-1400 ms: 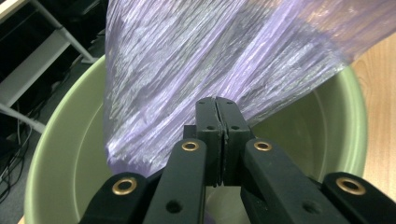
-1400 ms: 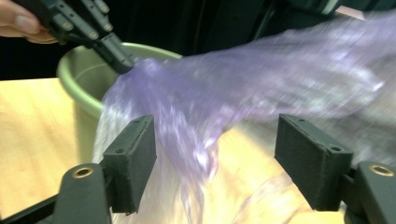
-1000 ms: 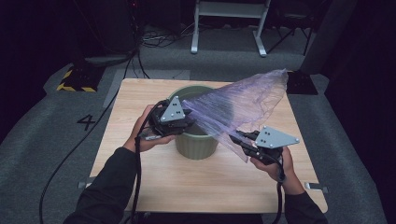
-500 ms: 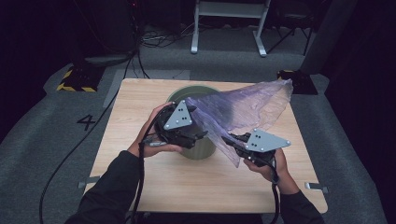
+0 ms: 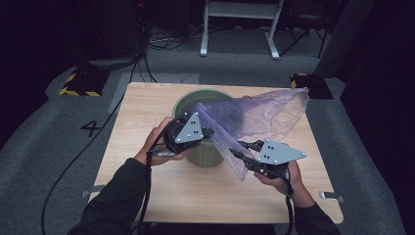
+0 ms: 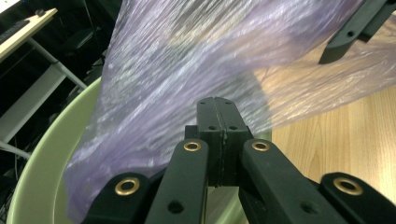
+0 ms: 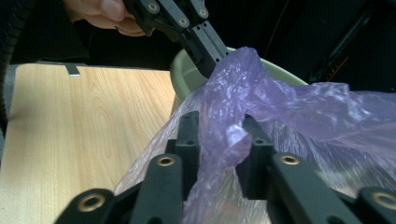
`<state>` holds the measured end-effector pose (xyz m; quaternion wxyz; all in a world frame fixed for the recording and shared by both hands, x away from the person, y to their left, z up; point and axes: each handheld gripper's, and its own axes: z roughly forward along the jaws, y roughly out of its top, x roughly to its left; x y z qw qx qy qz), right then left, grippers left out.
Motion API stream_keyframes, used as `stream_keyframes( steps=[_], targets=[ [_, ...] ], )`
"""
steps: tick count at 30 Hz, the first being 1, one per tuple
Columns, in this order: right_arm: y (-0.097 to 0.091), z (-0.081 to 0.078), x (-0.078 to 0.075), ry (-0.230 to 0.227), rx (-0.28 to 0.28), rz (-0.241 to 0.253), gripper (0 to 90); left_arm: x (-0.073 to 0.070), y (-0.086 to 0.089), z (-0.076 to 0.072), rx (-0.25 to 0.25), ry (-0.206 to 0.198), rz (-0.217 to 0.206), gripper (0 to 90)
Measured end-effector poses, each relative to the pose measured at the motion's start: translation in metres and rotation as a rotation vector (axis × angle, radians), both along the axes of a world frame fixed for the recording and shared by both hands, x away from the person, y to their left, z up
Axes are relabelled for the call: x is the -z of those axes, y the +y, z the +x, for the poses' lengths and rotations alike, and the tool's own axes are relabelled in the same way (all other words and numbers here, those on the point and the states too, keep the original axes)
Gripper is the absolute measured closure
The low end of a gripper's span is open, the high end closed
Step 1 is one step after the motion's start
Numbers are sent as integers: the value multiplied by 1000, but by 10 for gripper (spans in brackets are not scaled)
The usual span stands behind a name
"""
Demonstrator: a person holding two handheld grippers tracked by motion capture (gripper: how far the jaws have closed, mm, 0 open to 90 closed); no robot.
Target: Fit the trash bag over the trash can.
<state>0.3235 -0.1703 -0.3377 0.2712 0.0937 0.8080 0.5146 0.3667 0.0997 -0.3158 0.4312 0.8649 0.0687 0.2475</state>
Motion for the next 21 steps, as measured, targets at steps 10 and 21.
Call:
stream_keyframes(
  steps=[10,21],
  targets=[
    [4,-3,1,4,-32,-9,879,3,9,0,2,48,-88,500],
    [10,-7,-2,19,-58,-10,865,4,-29,-12,60,-29,15,367]
  ],
)
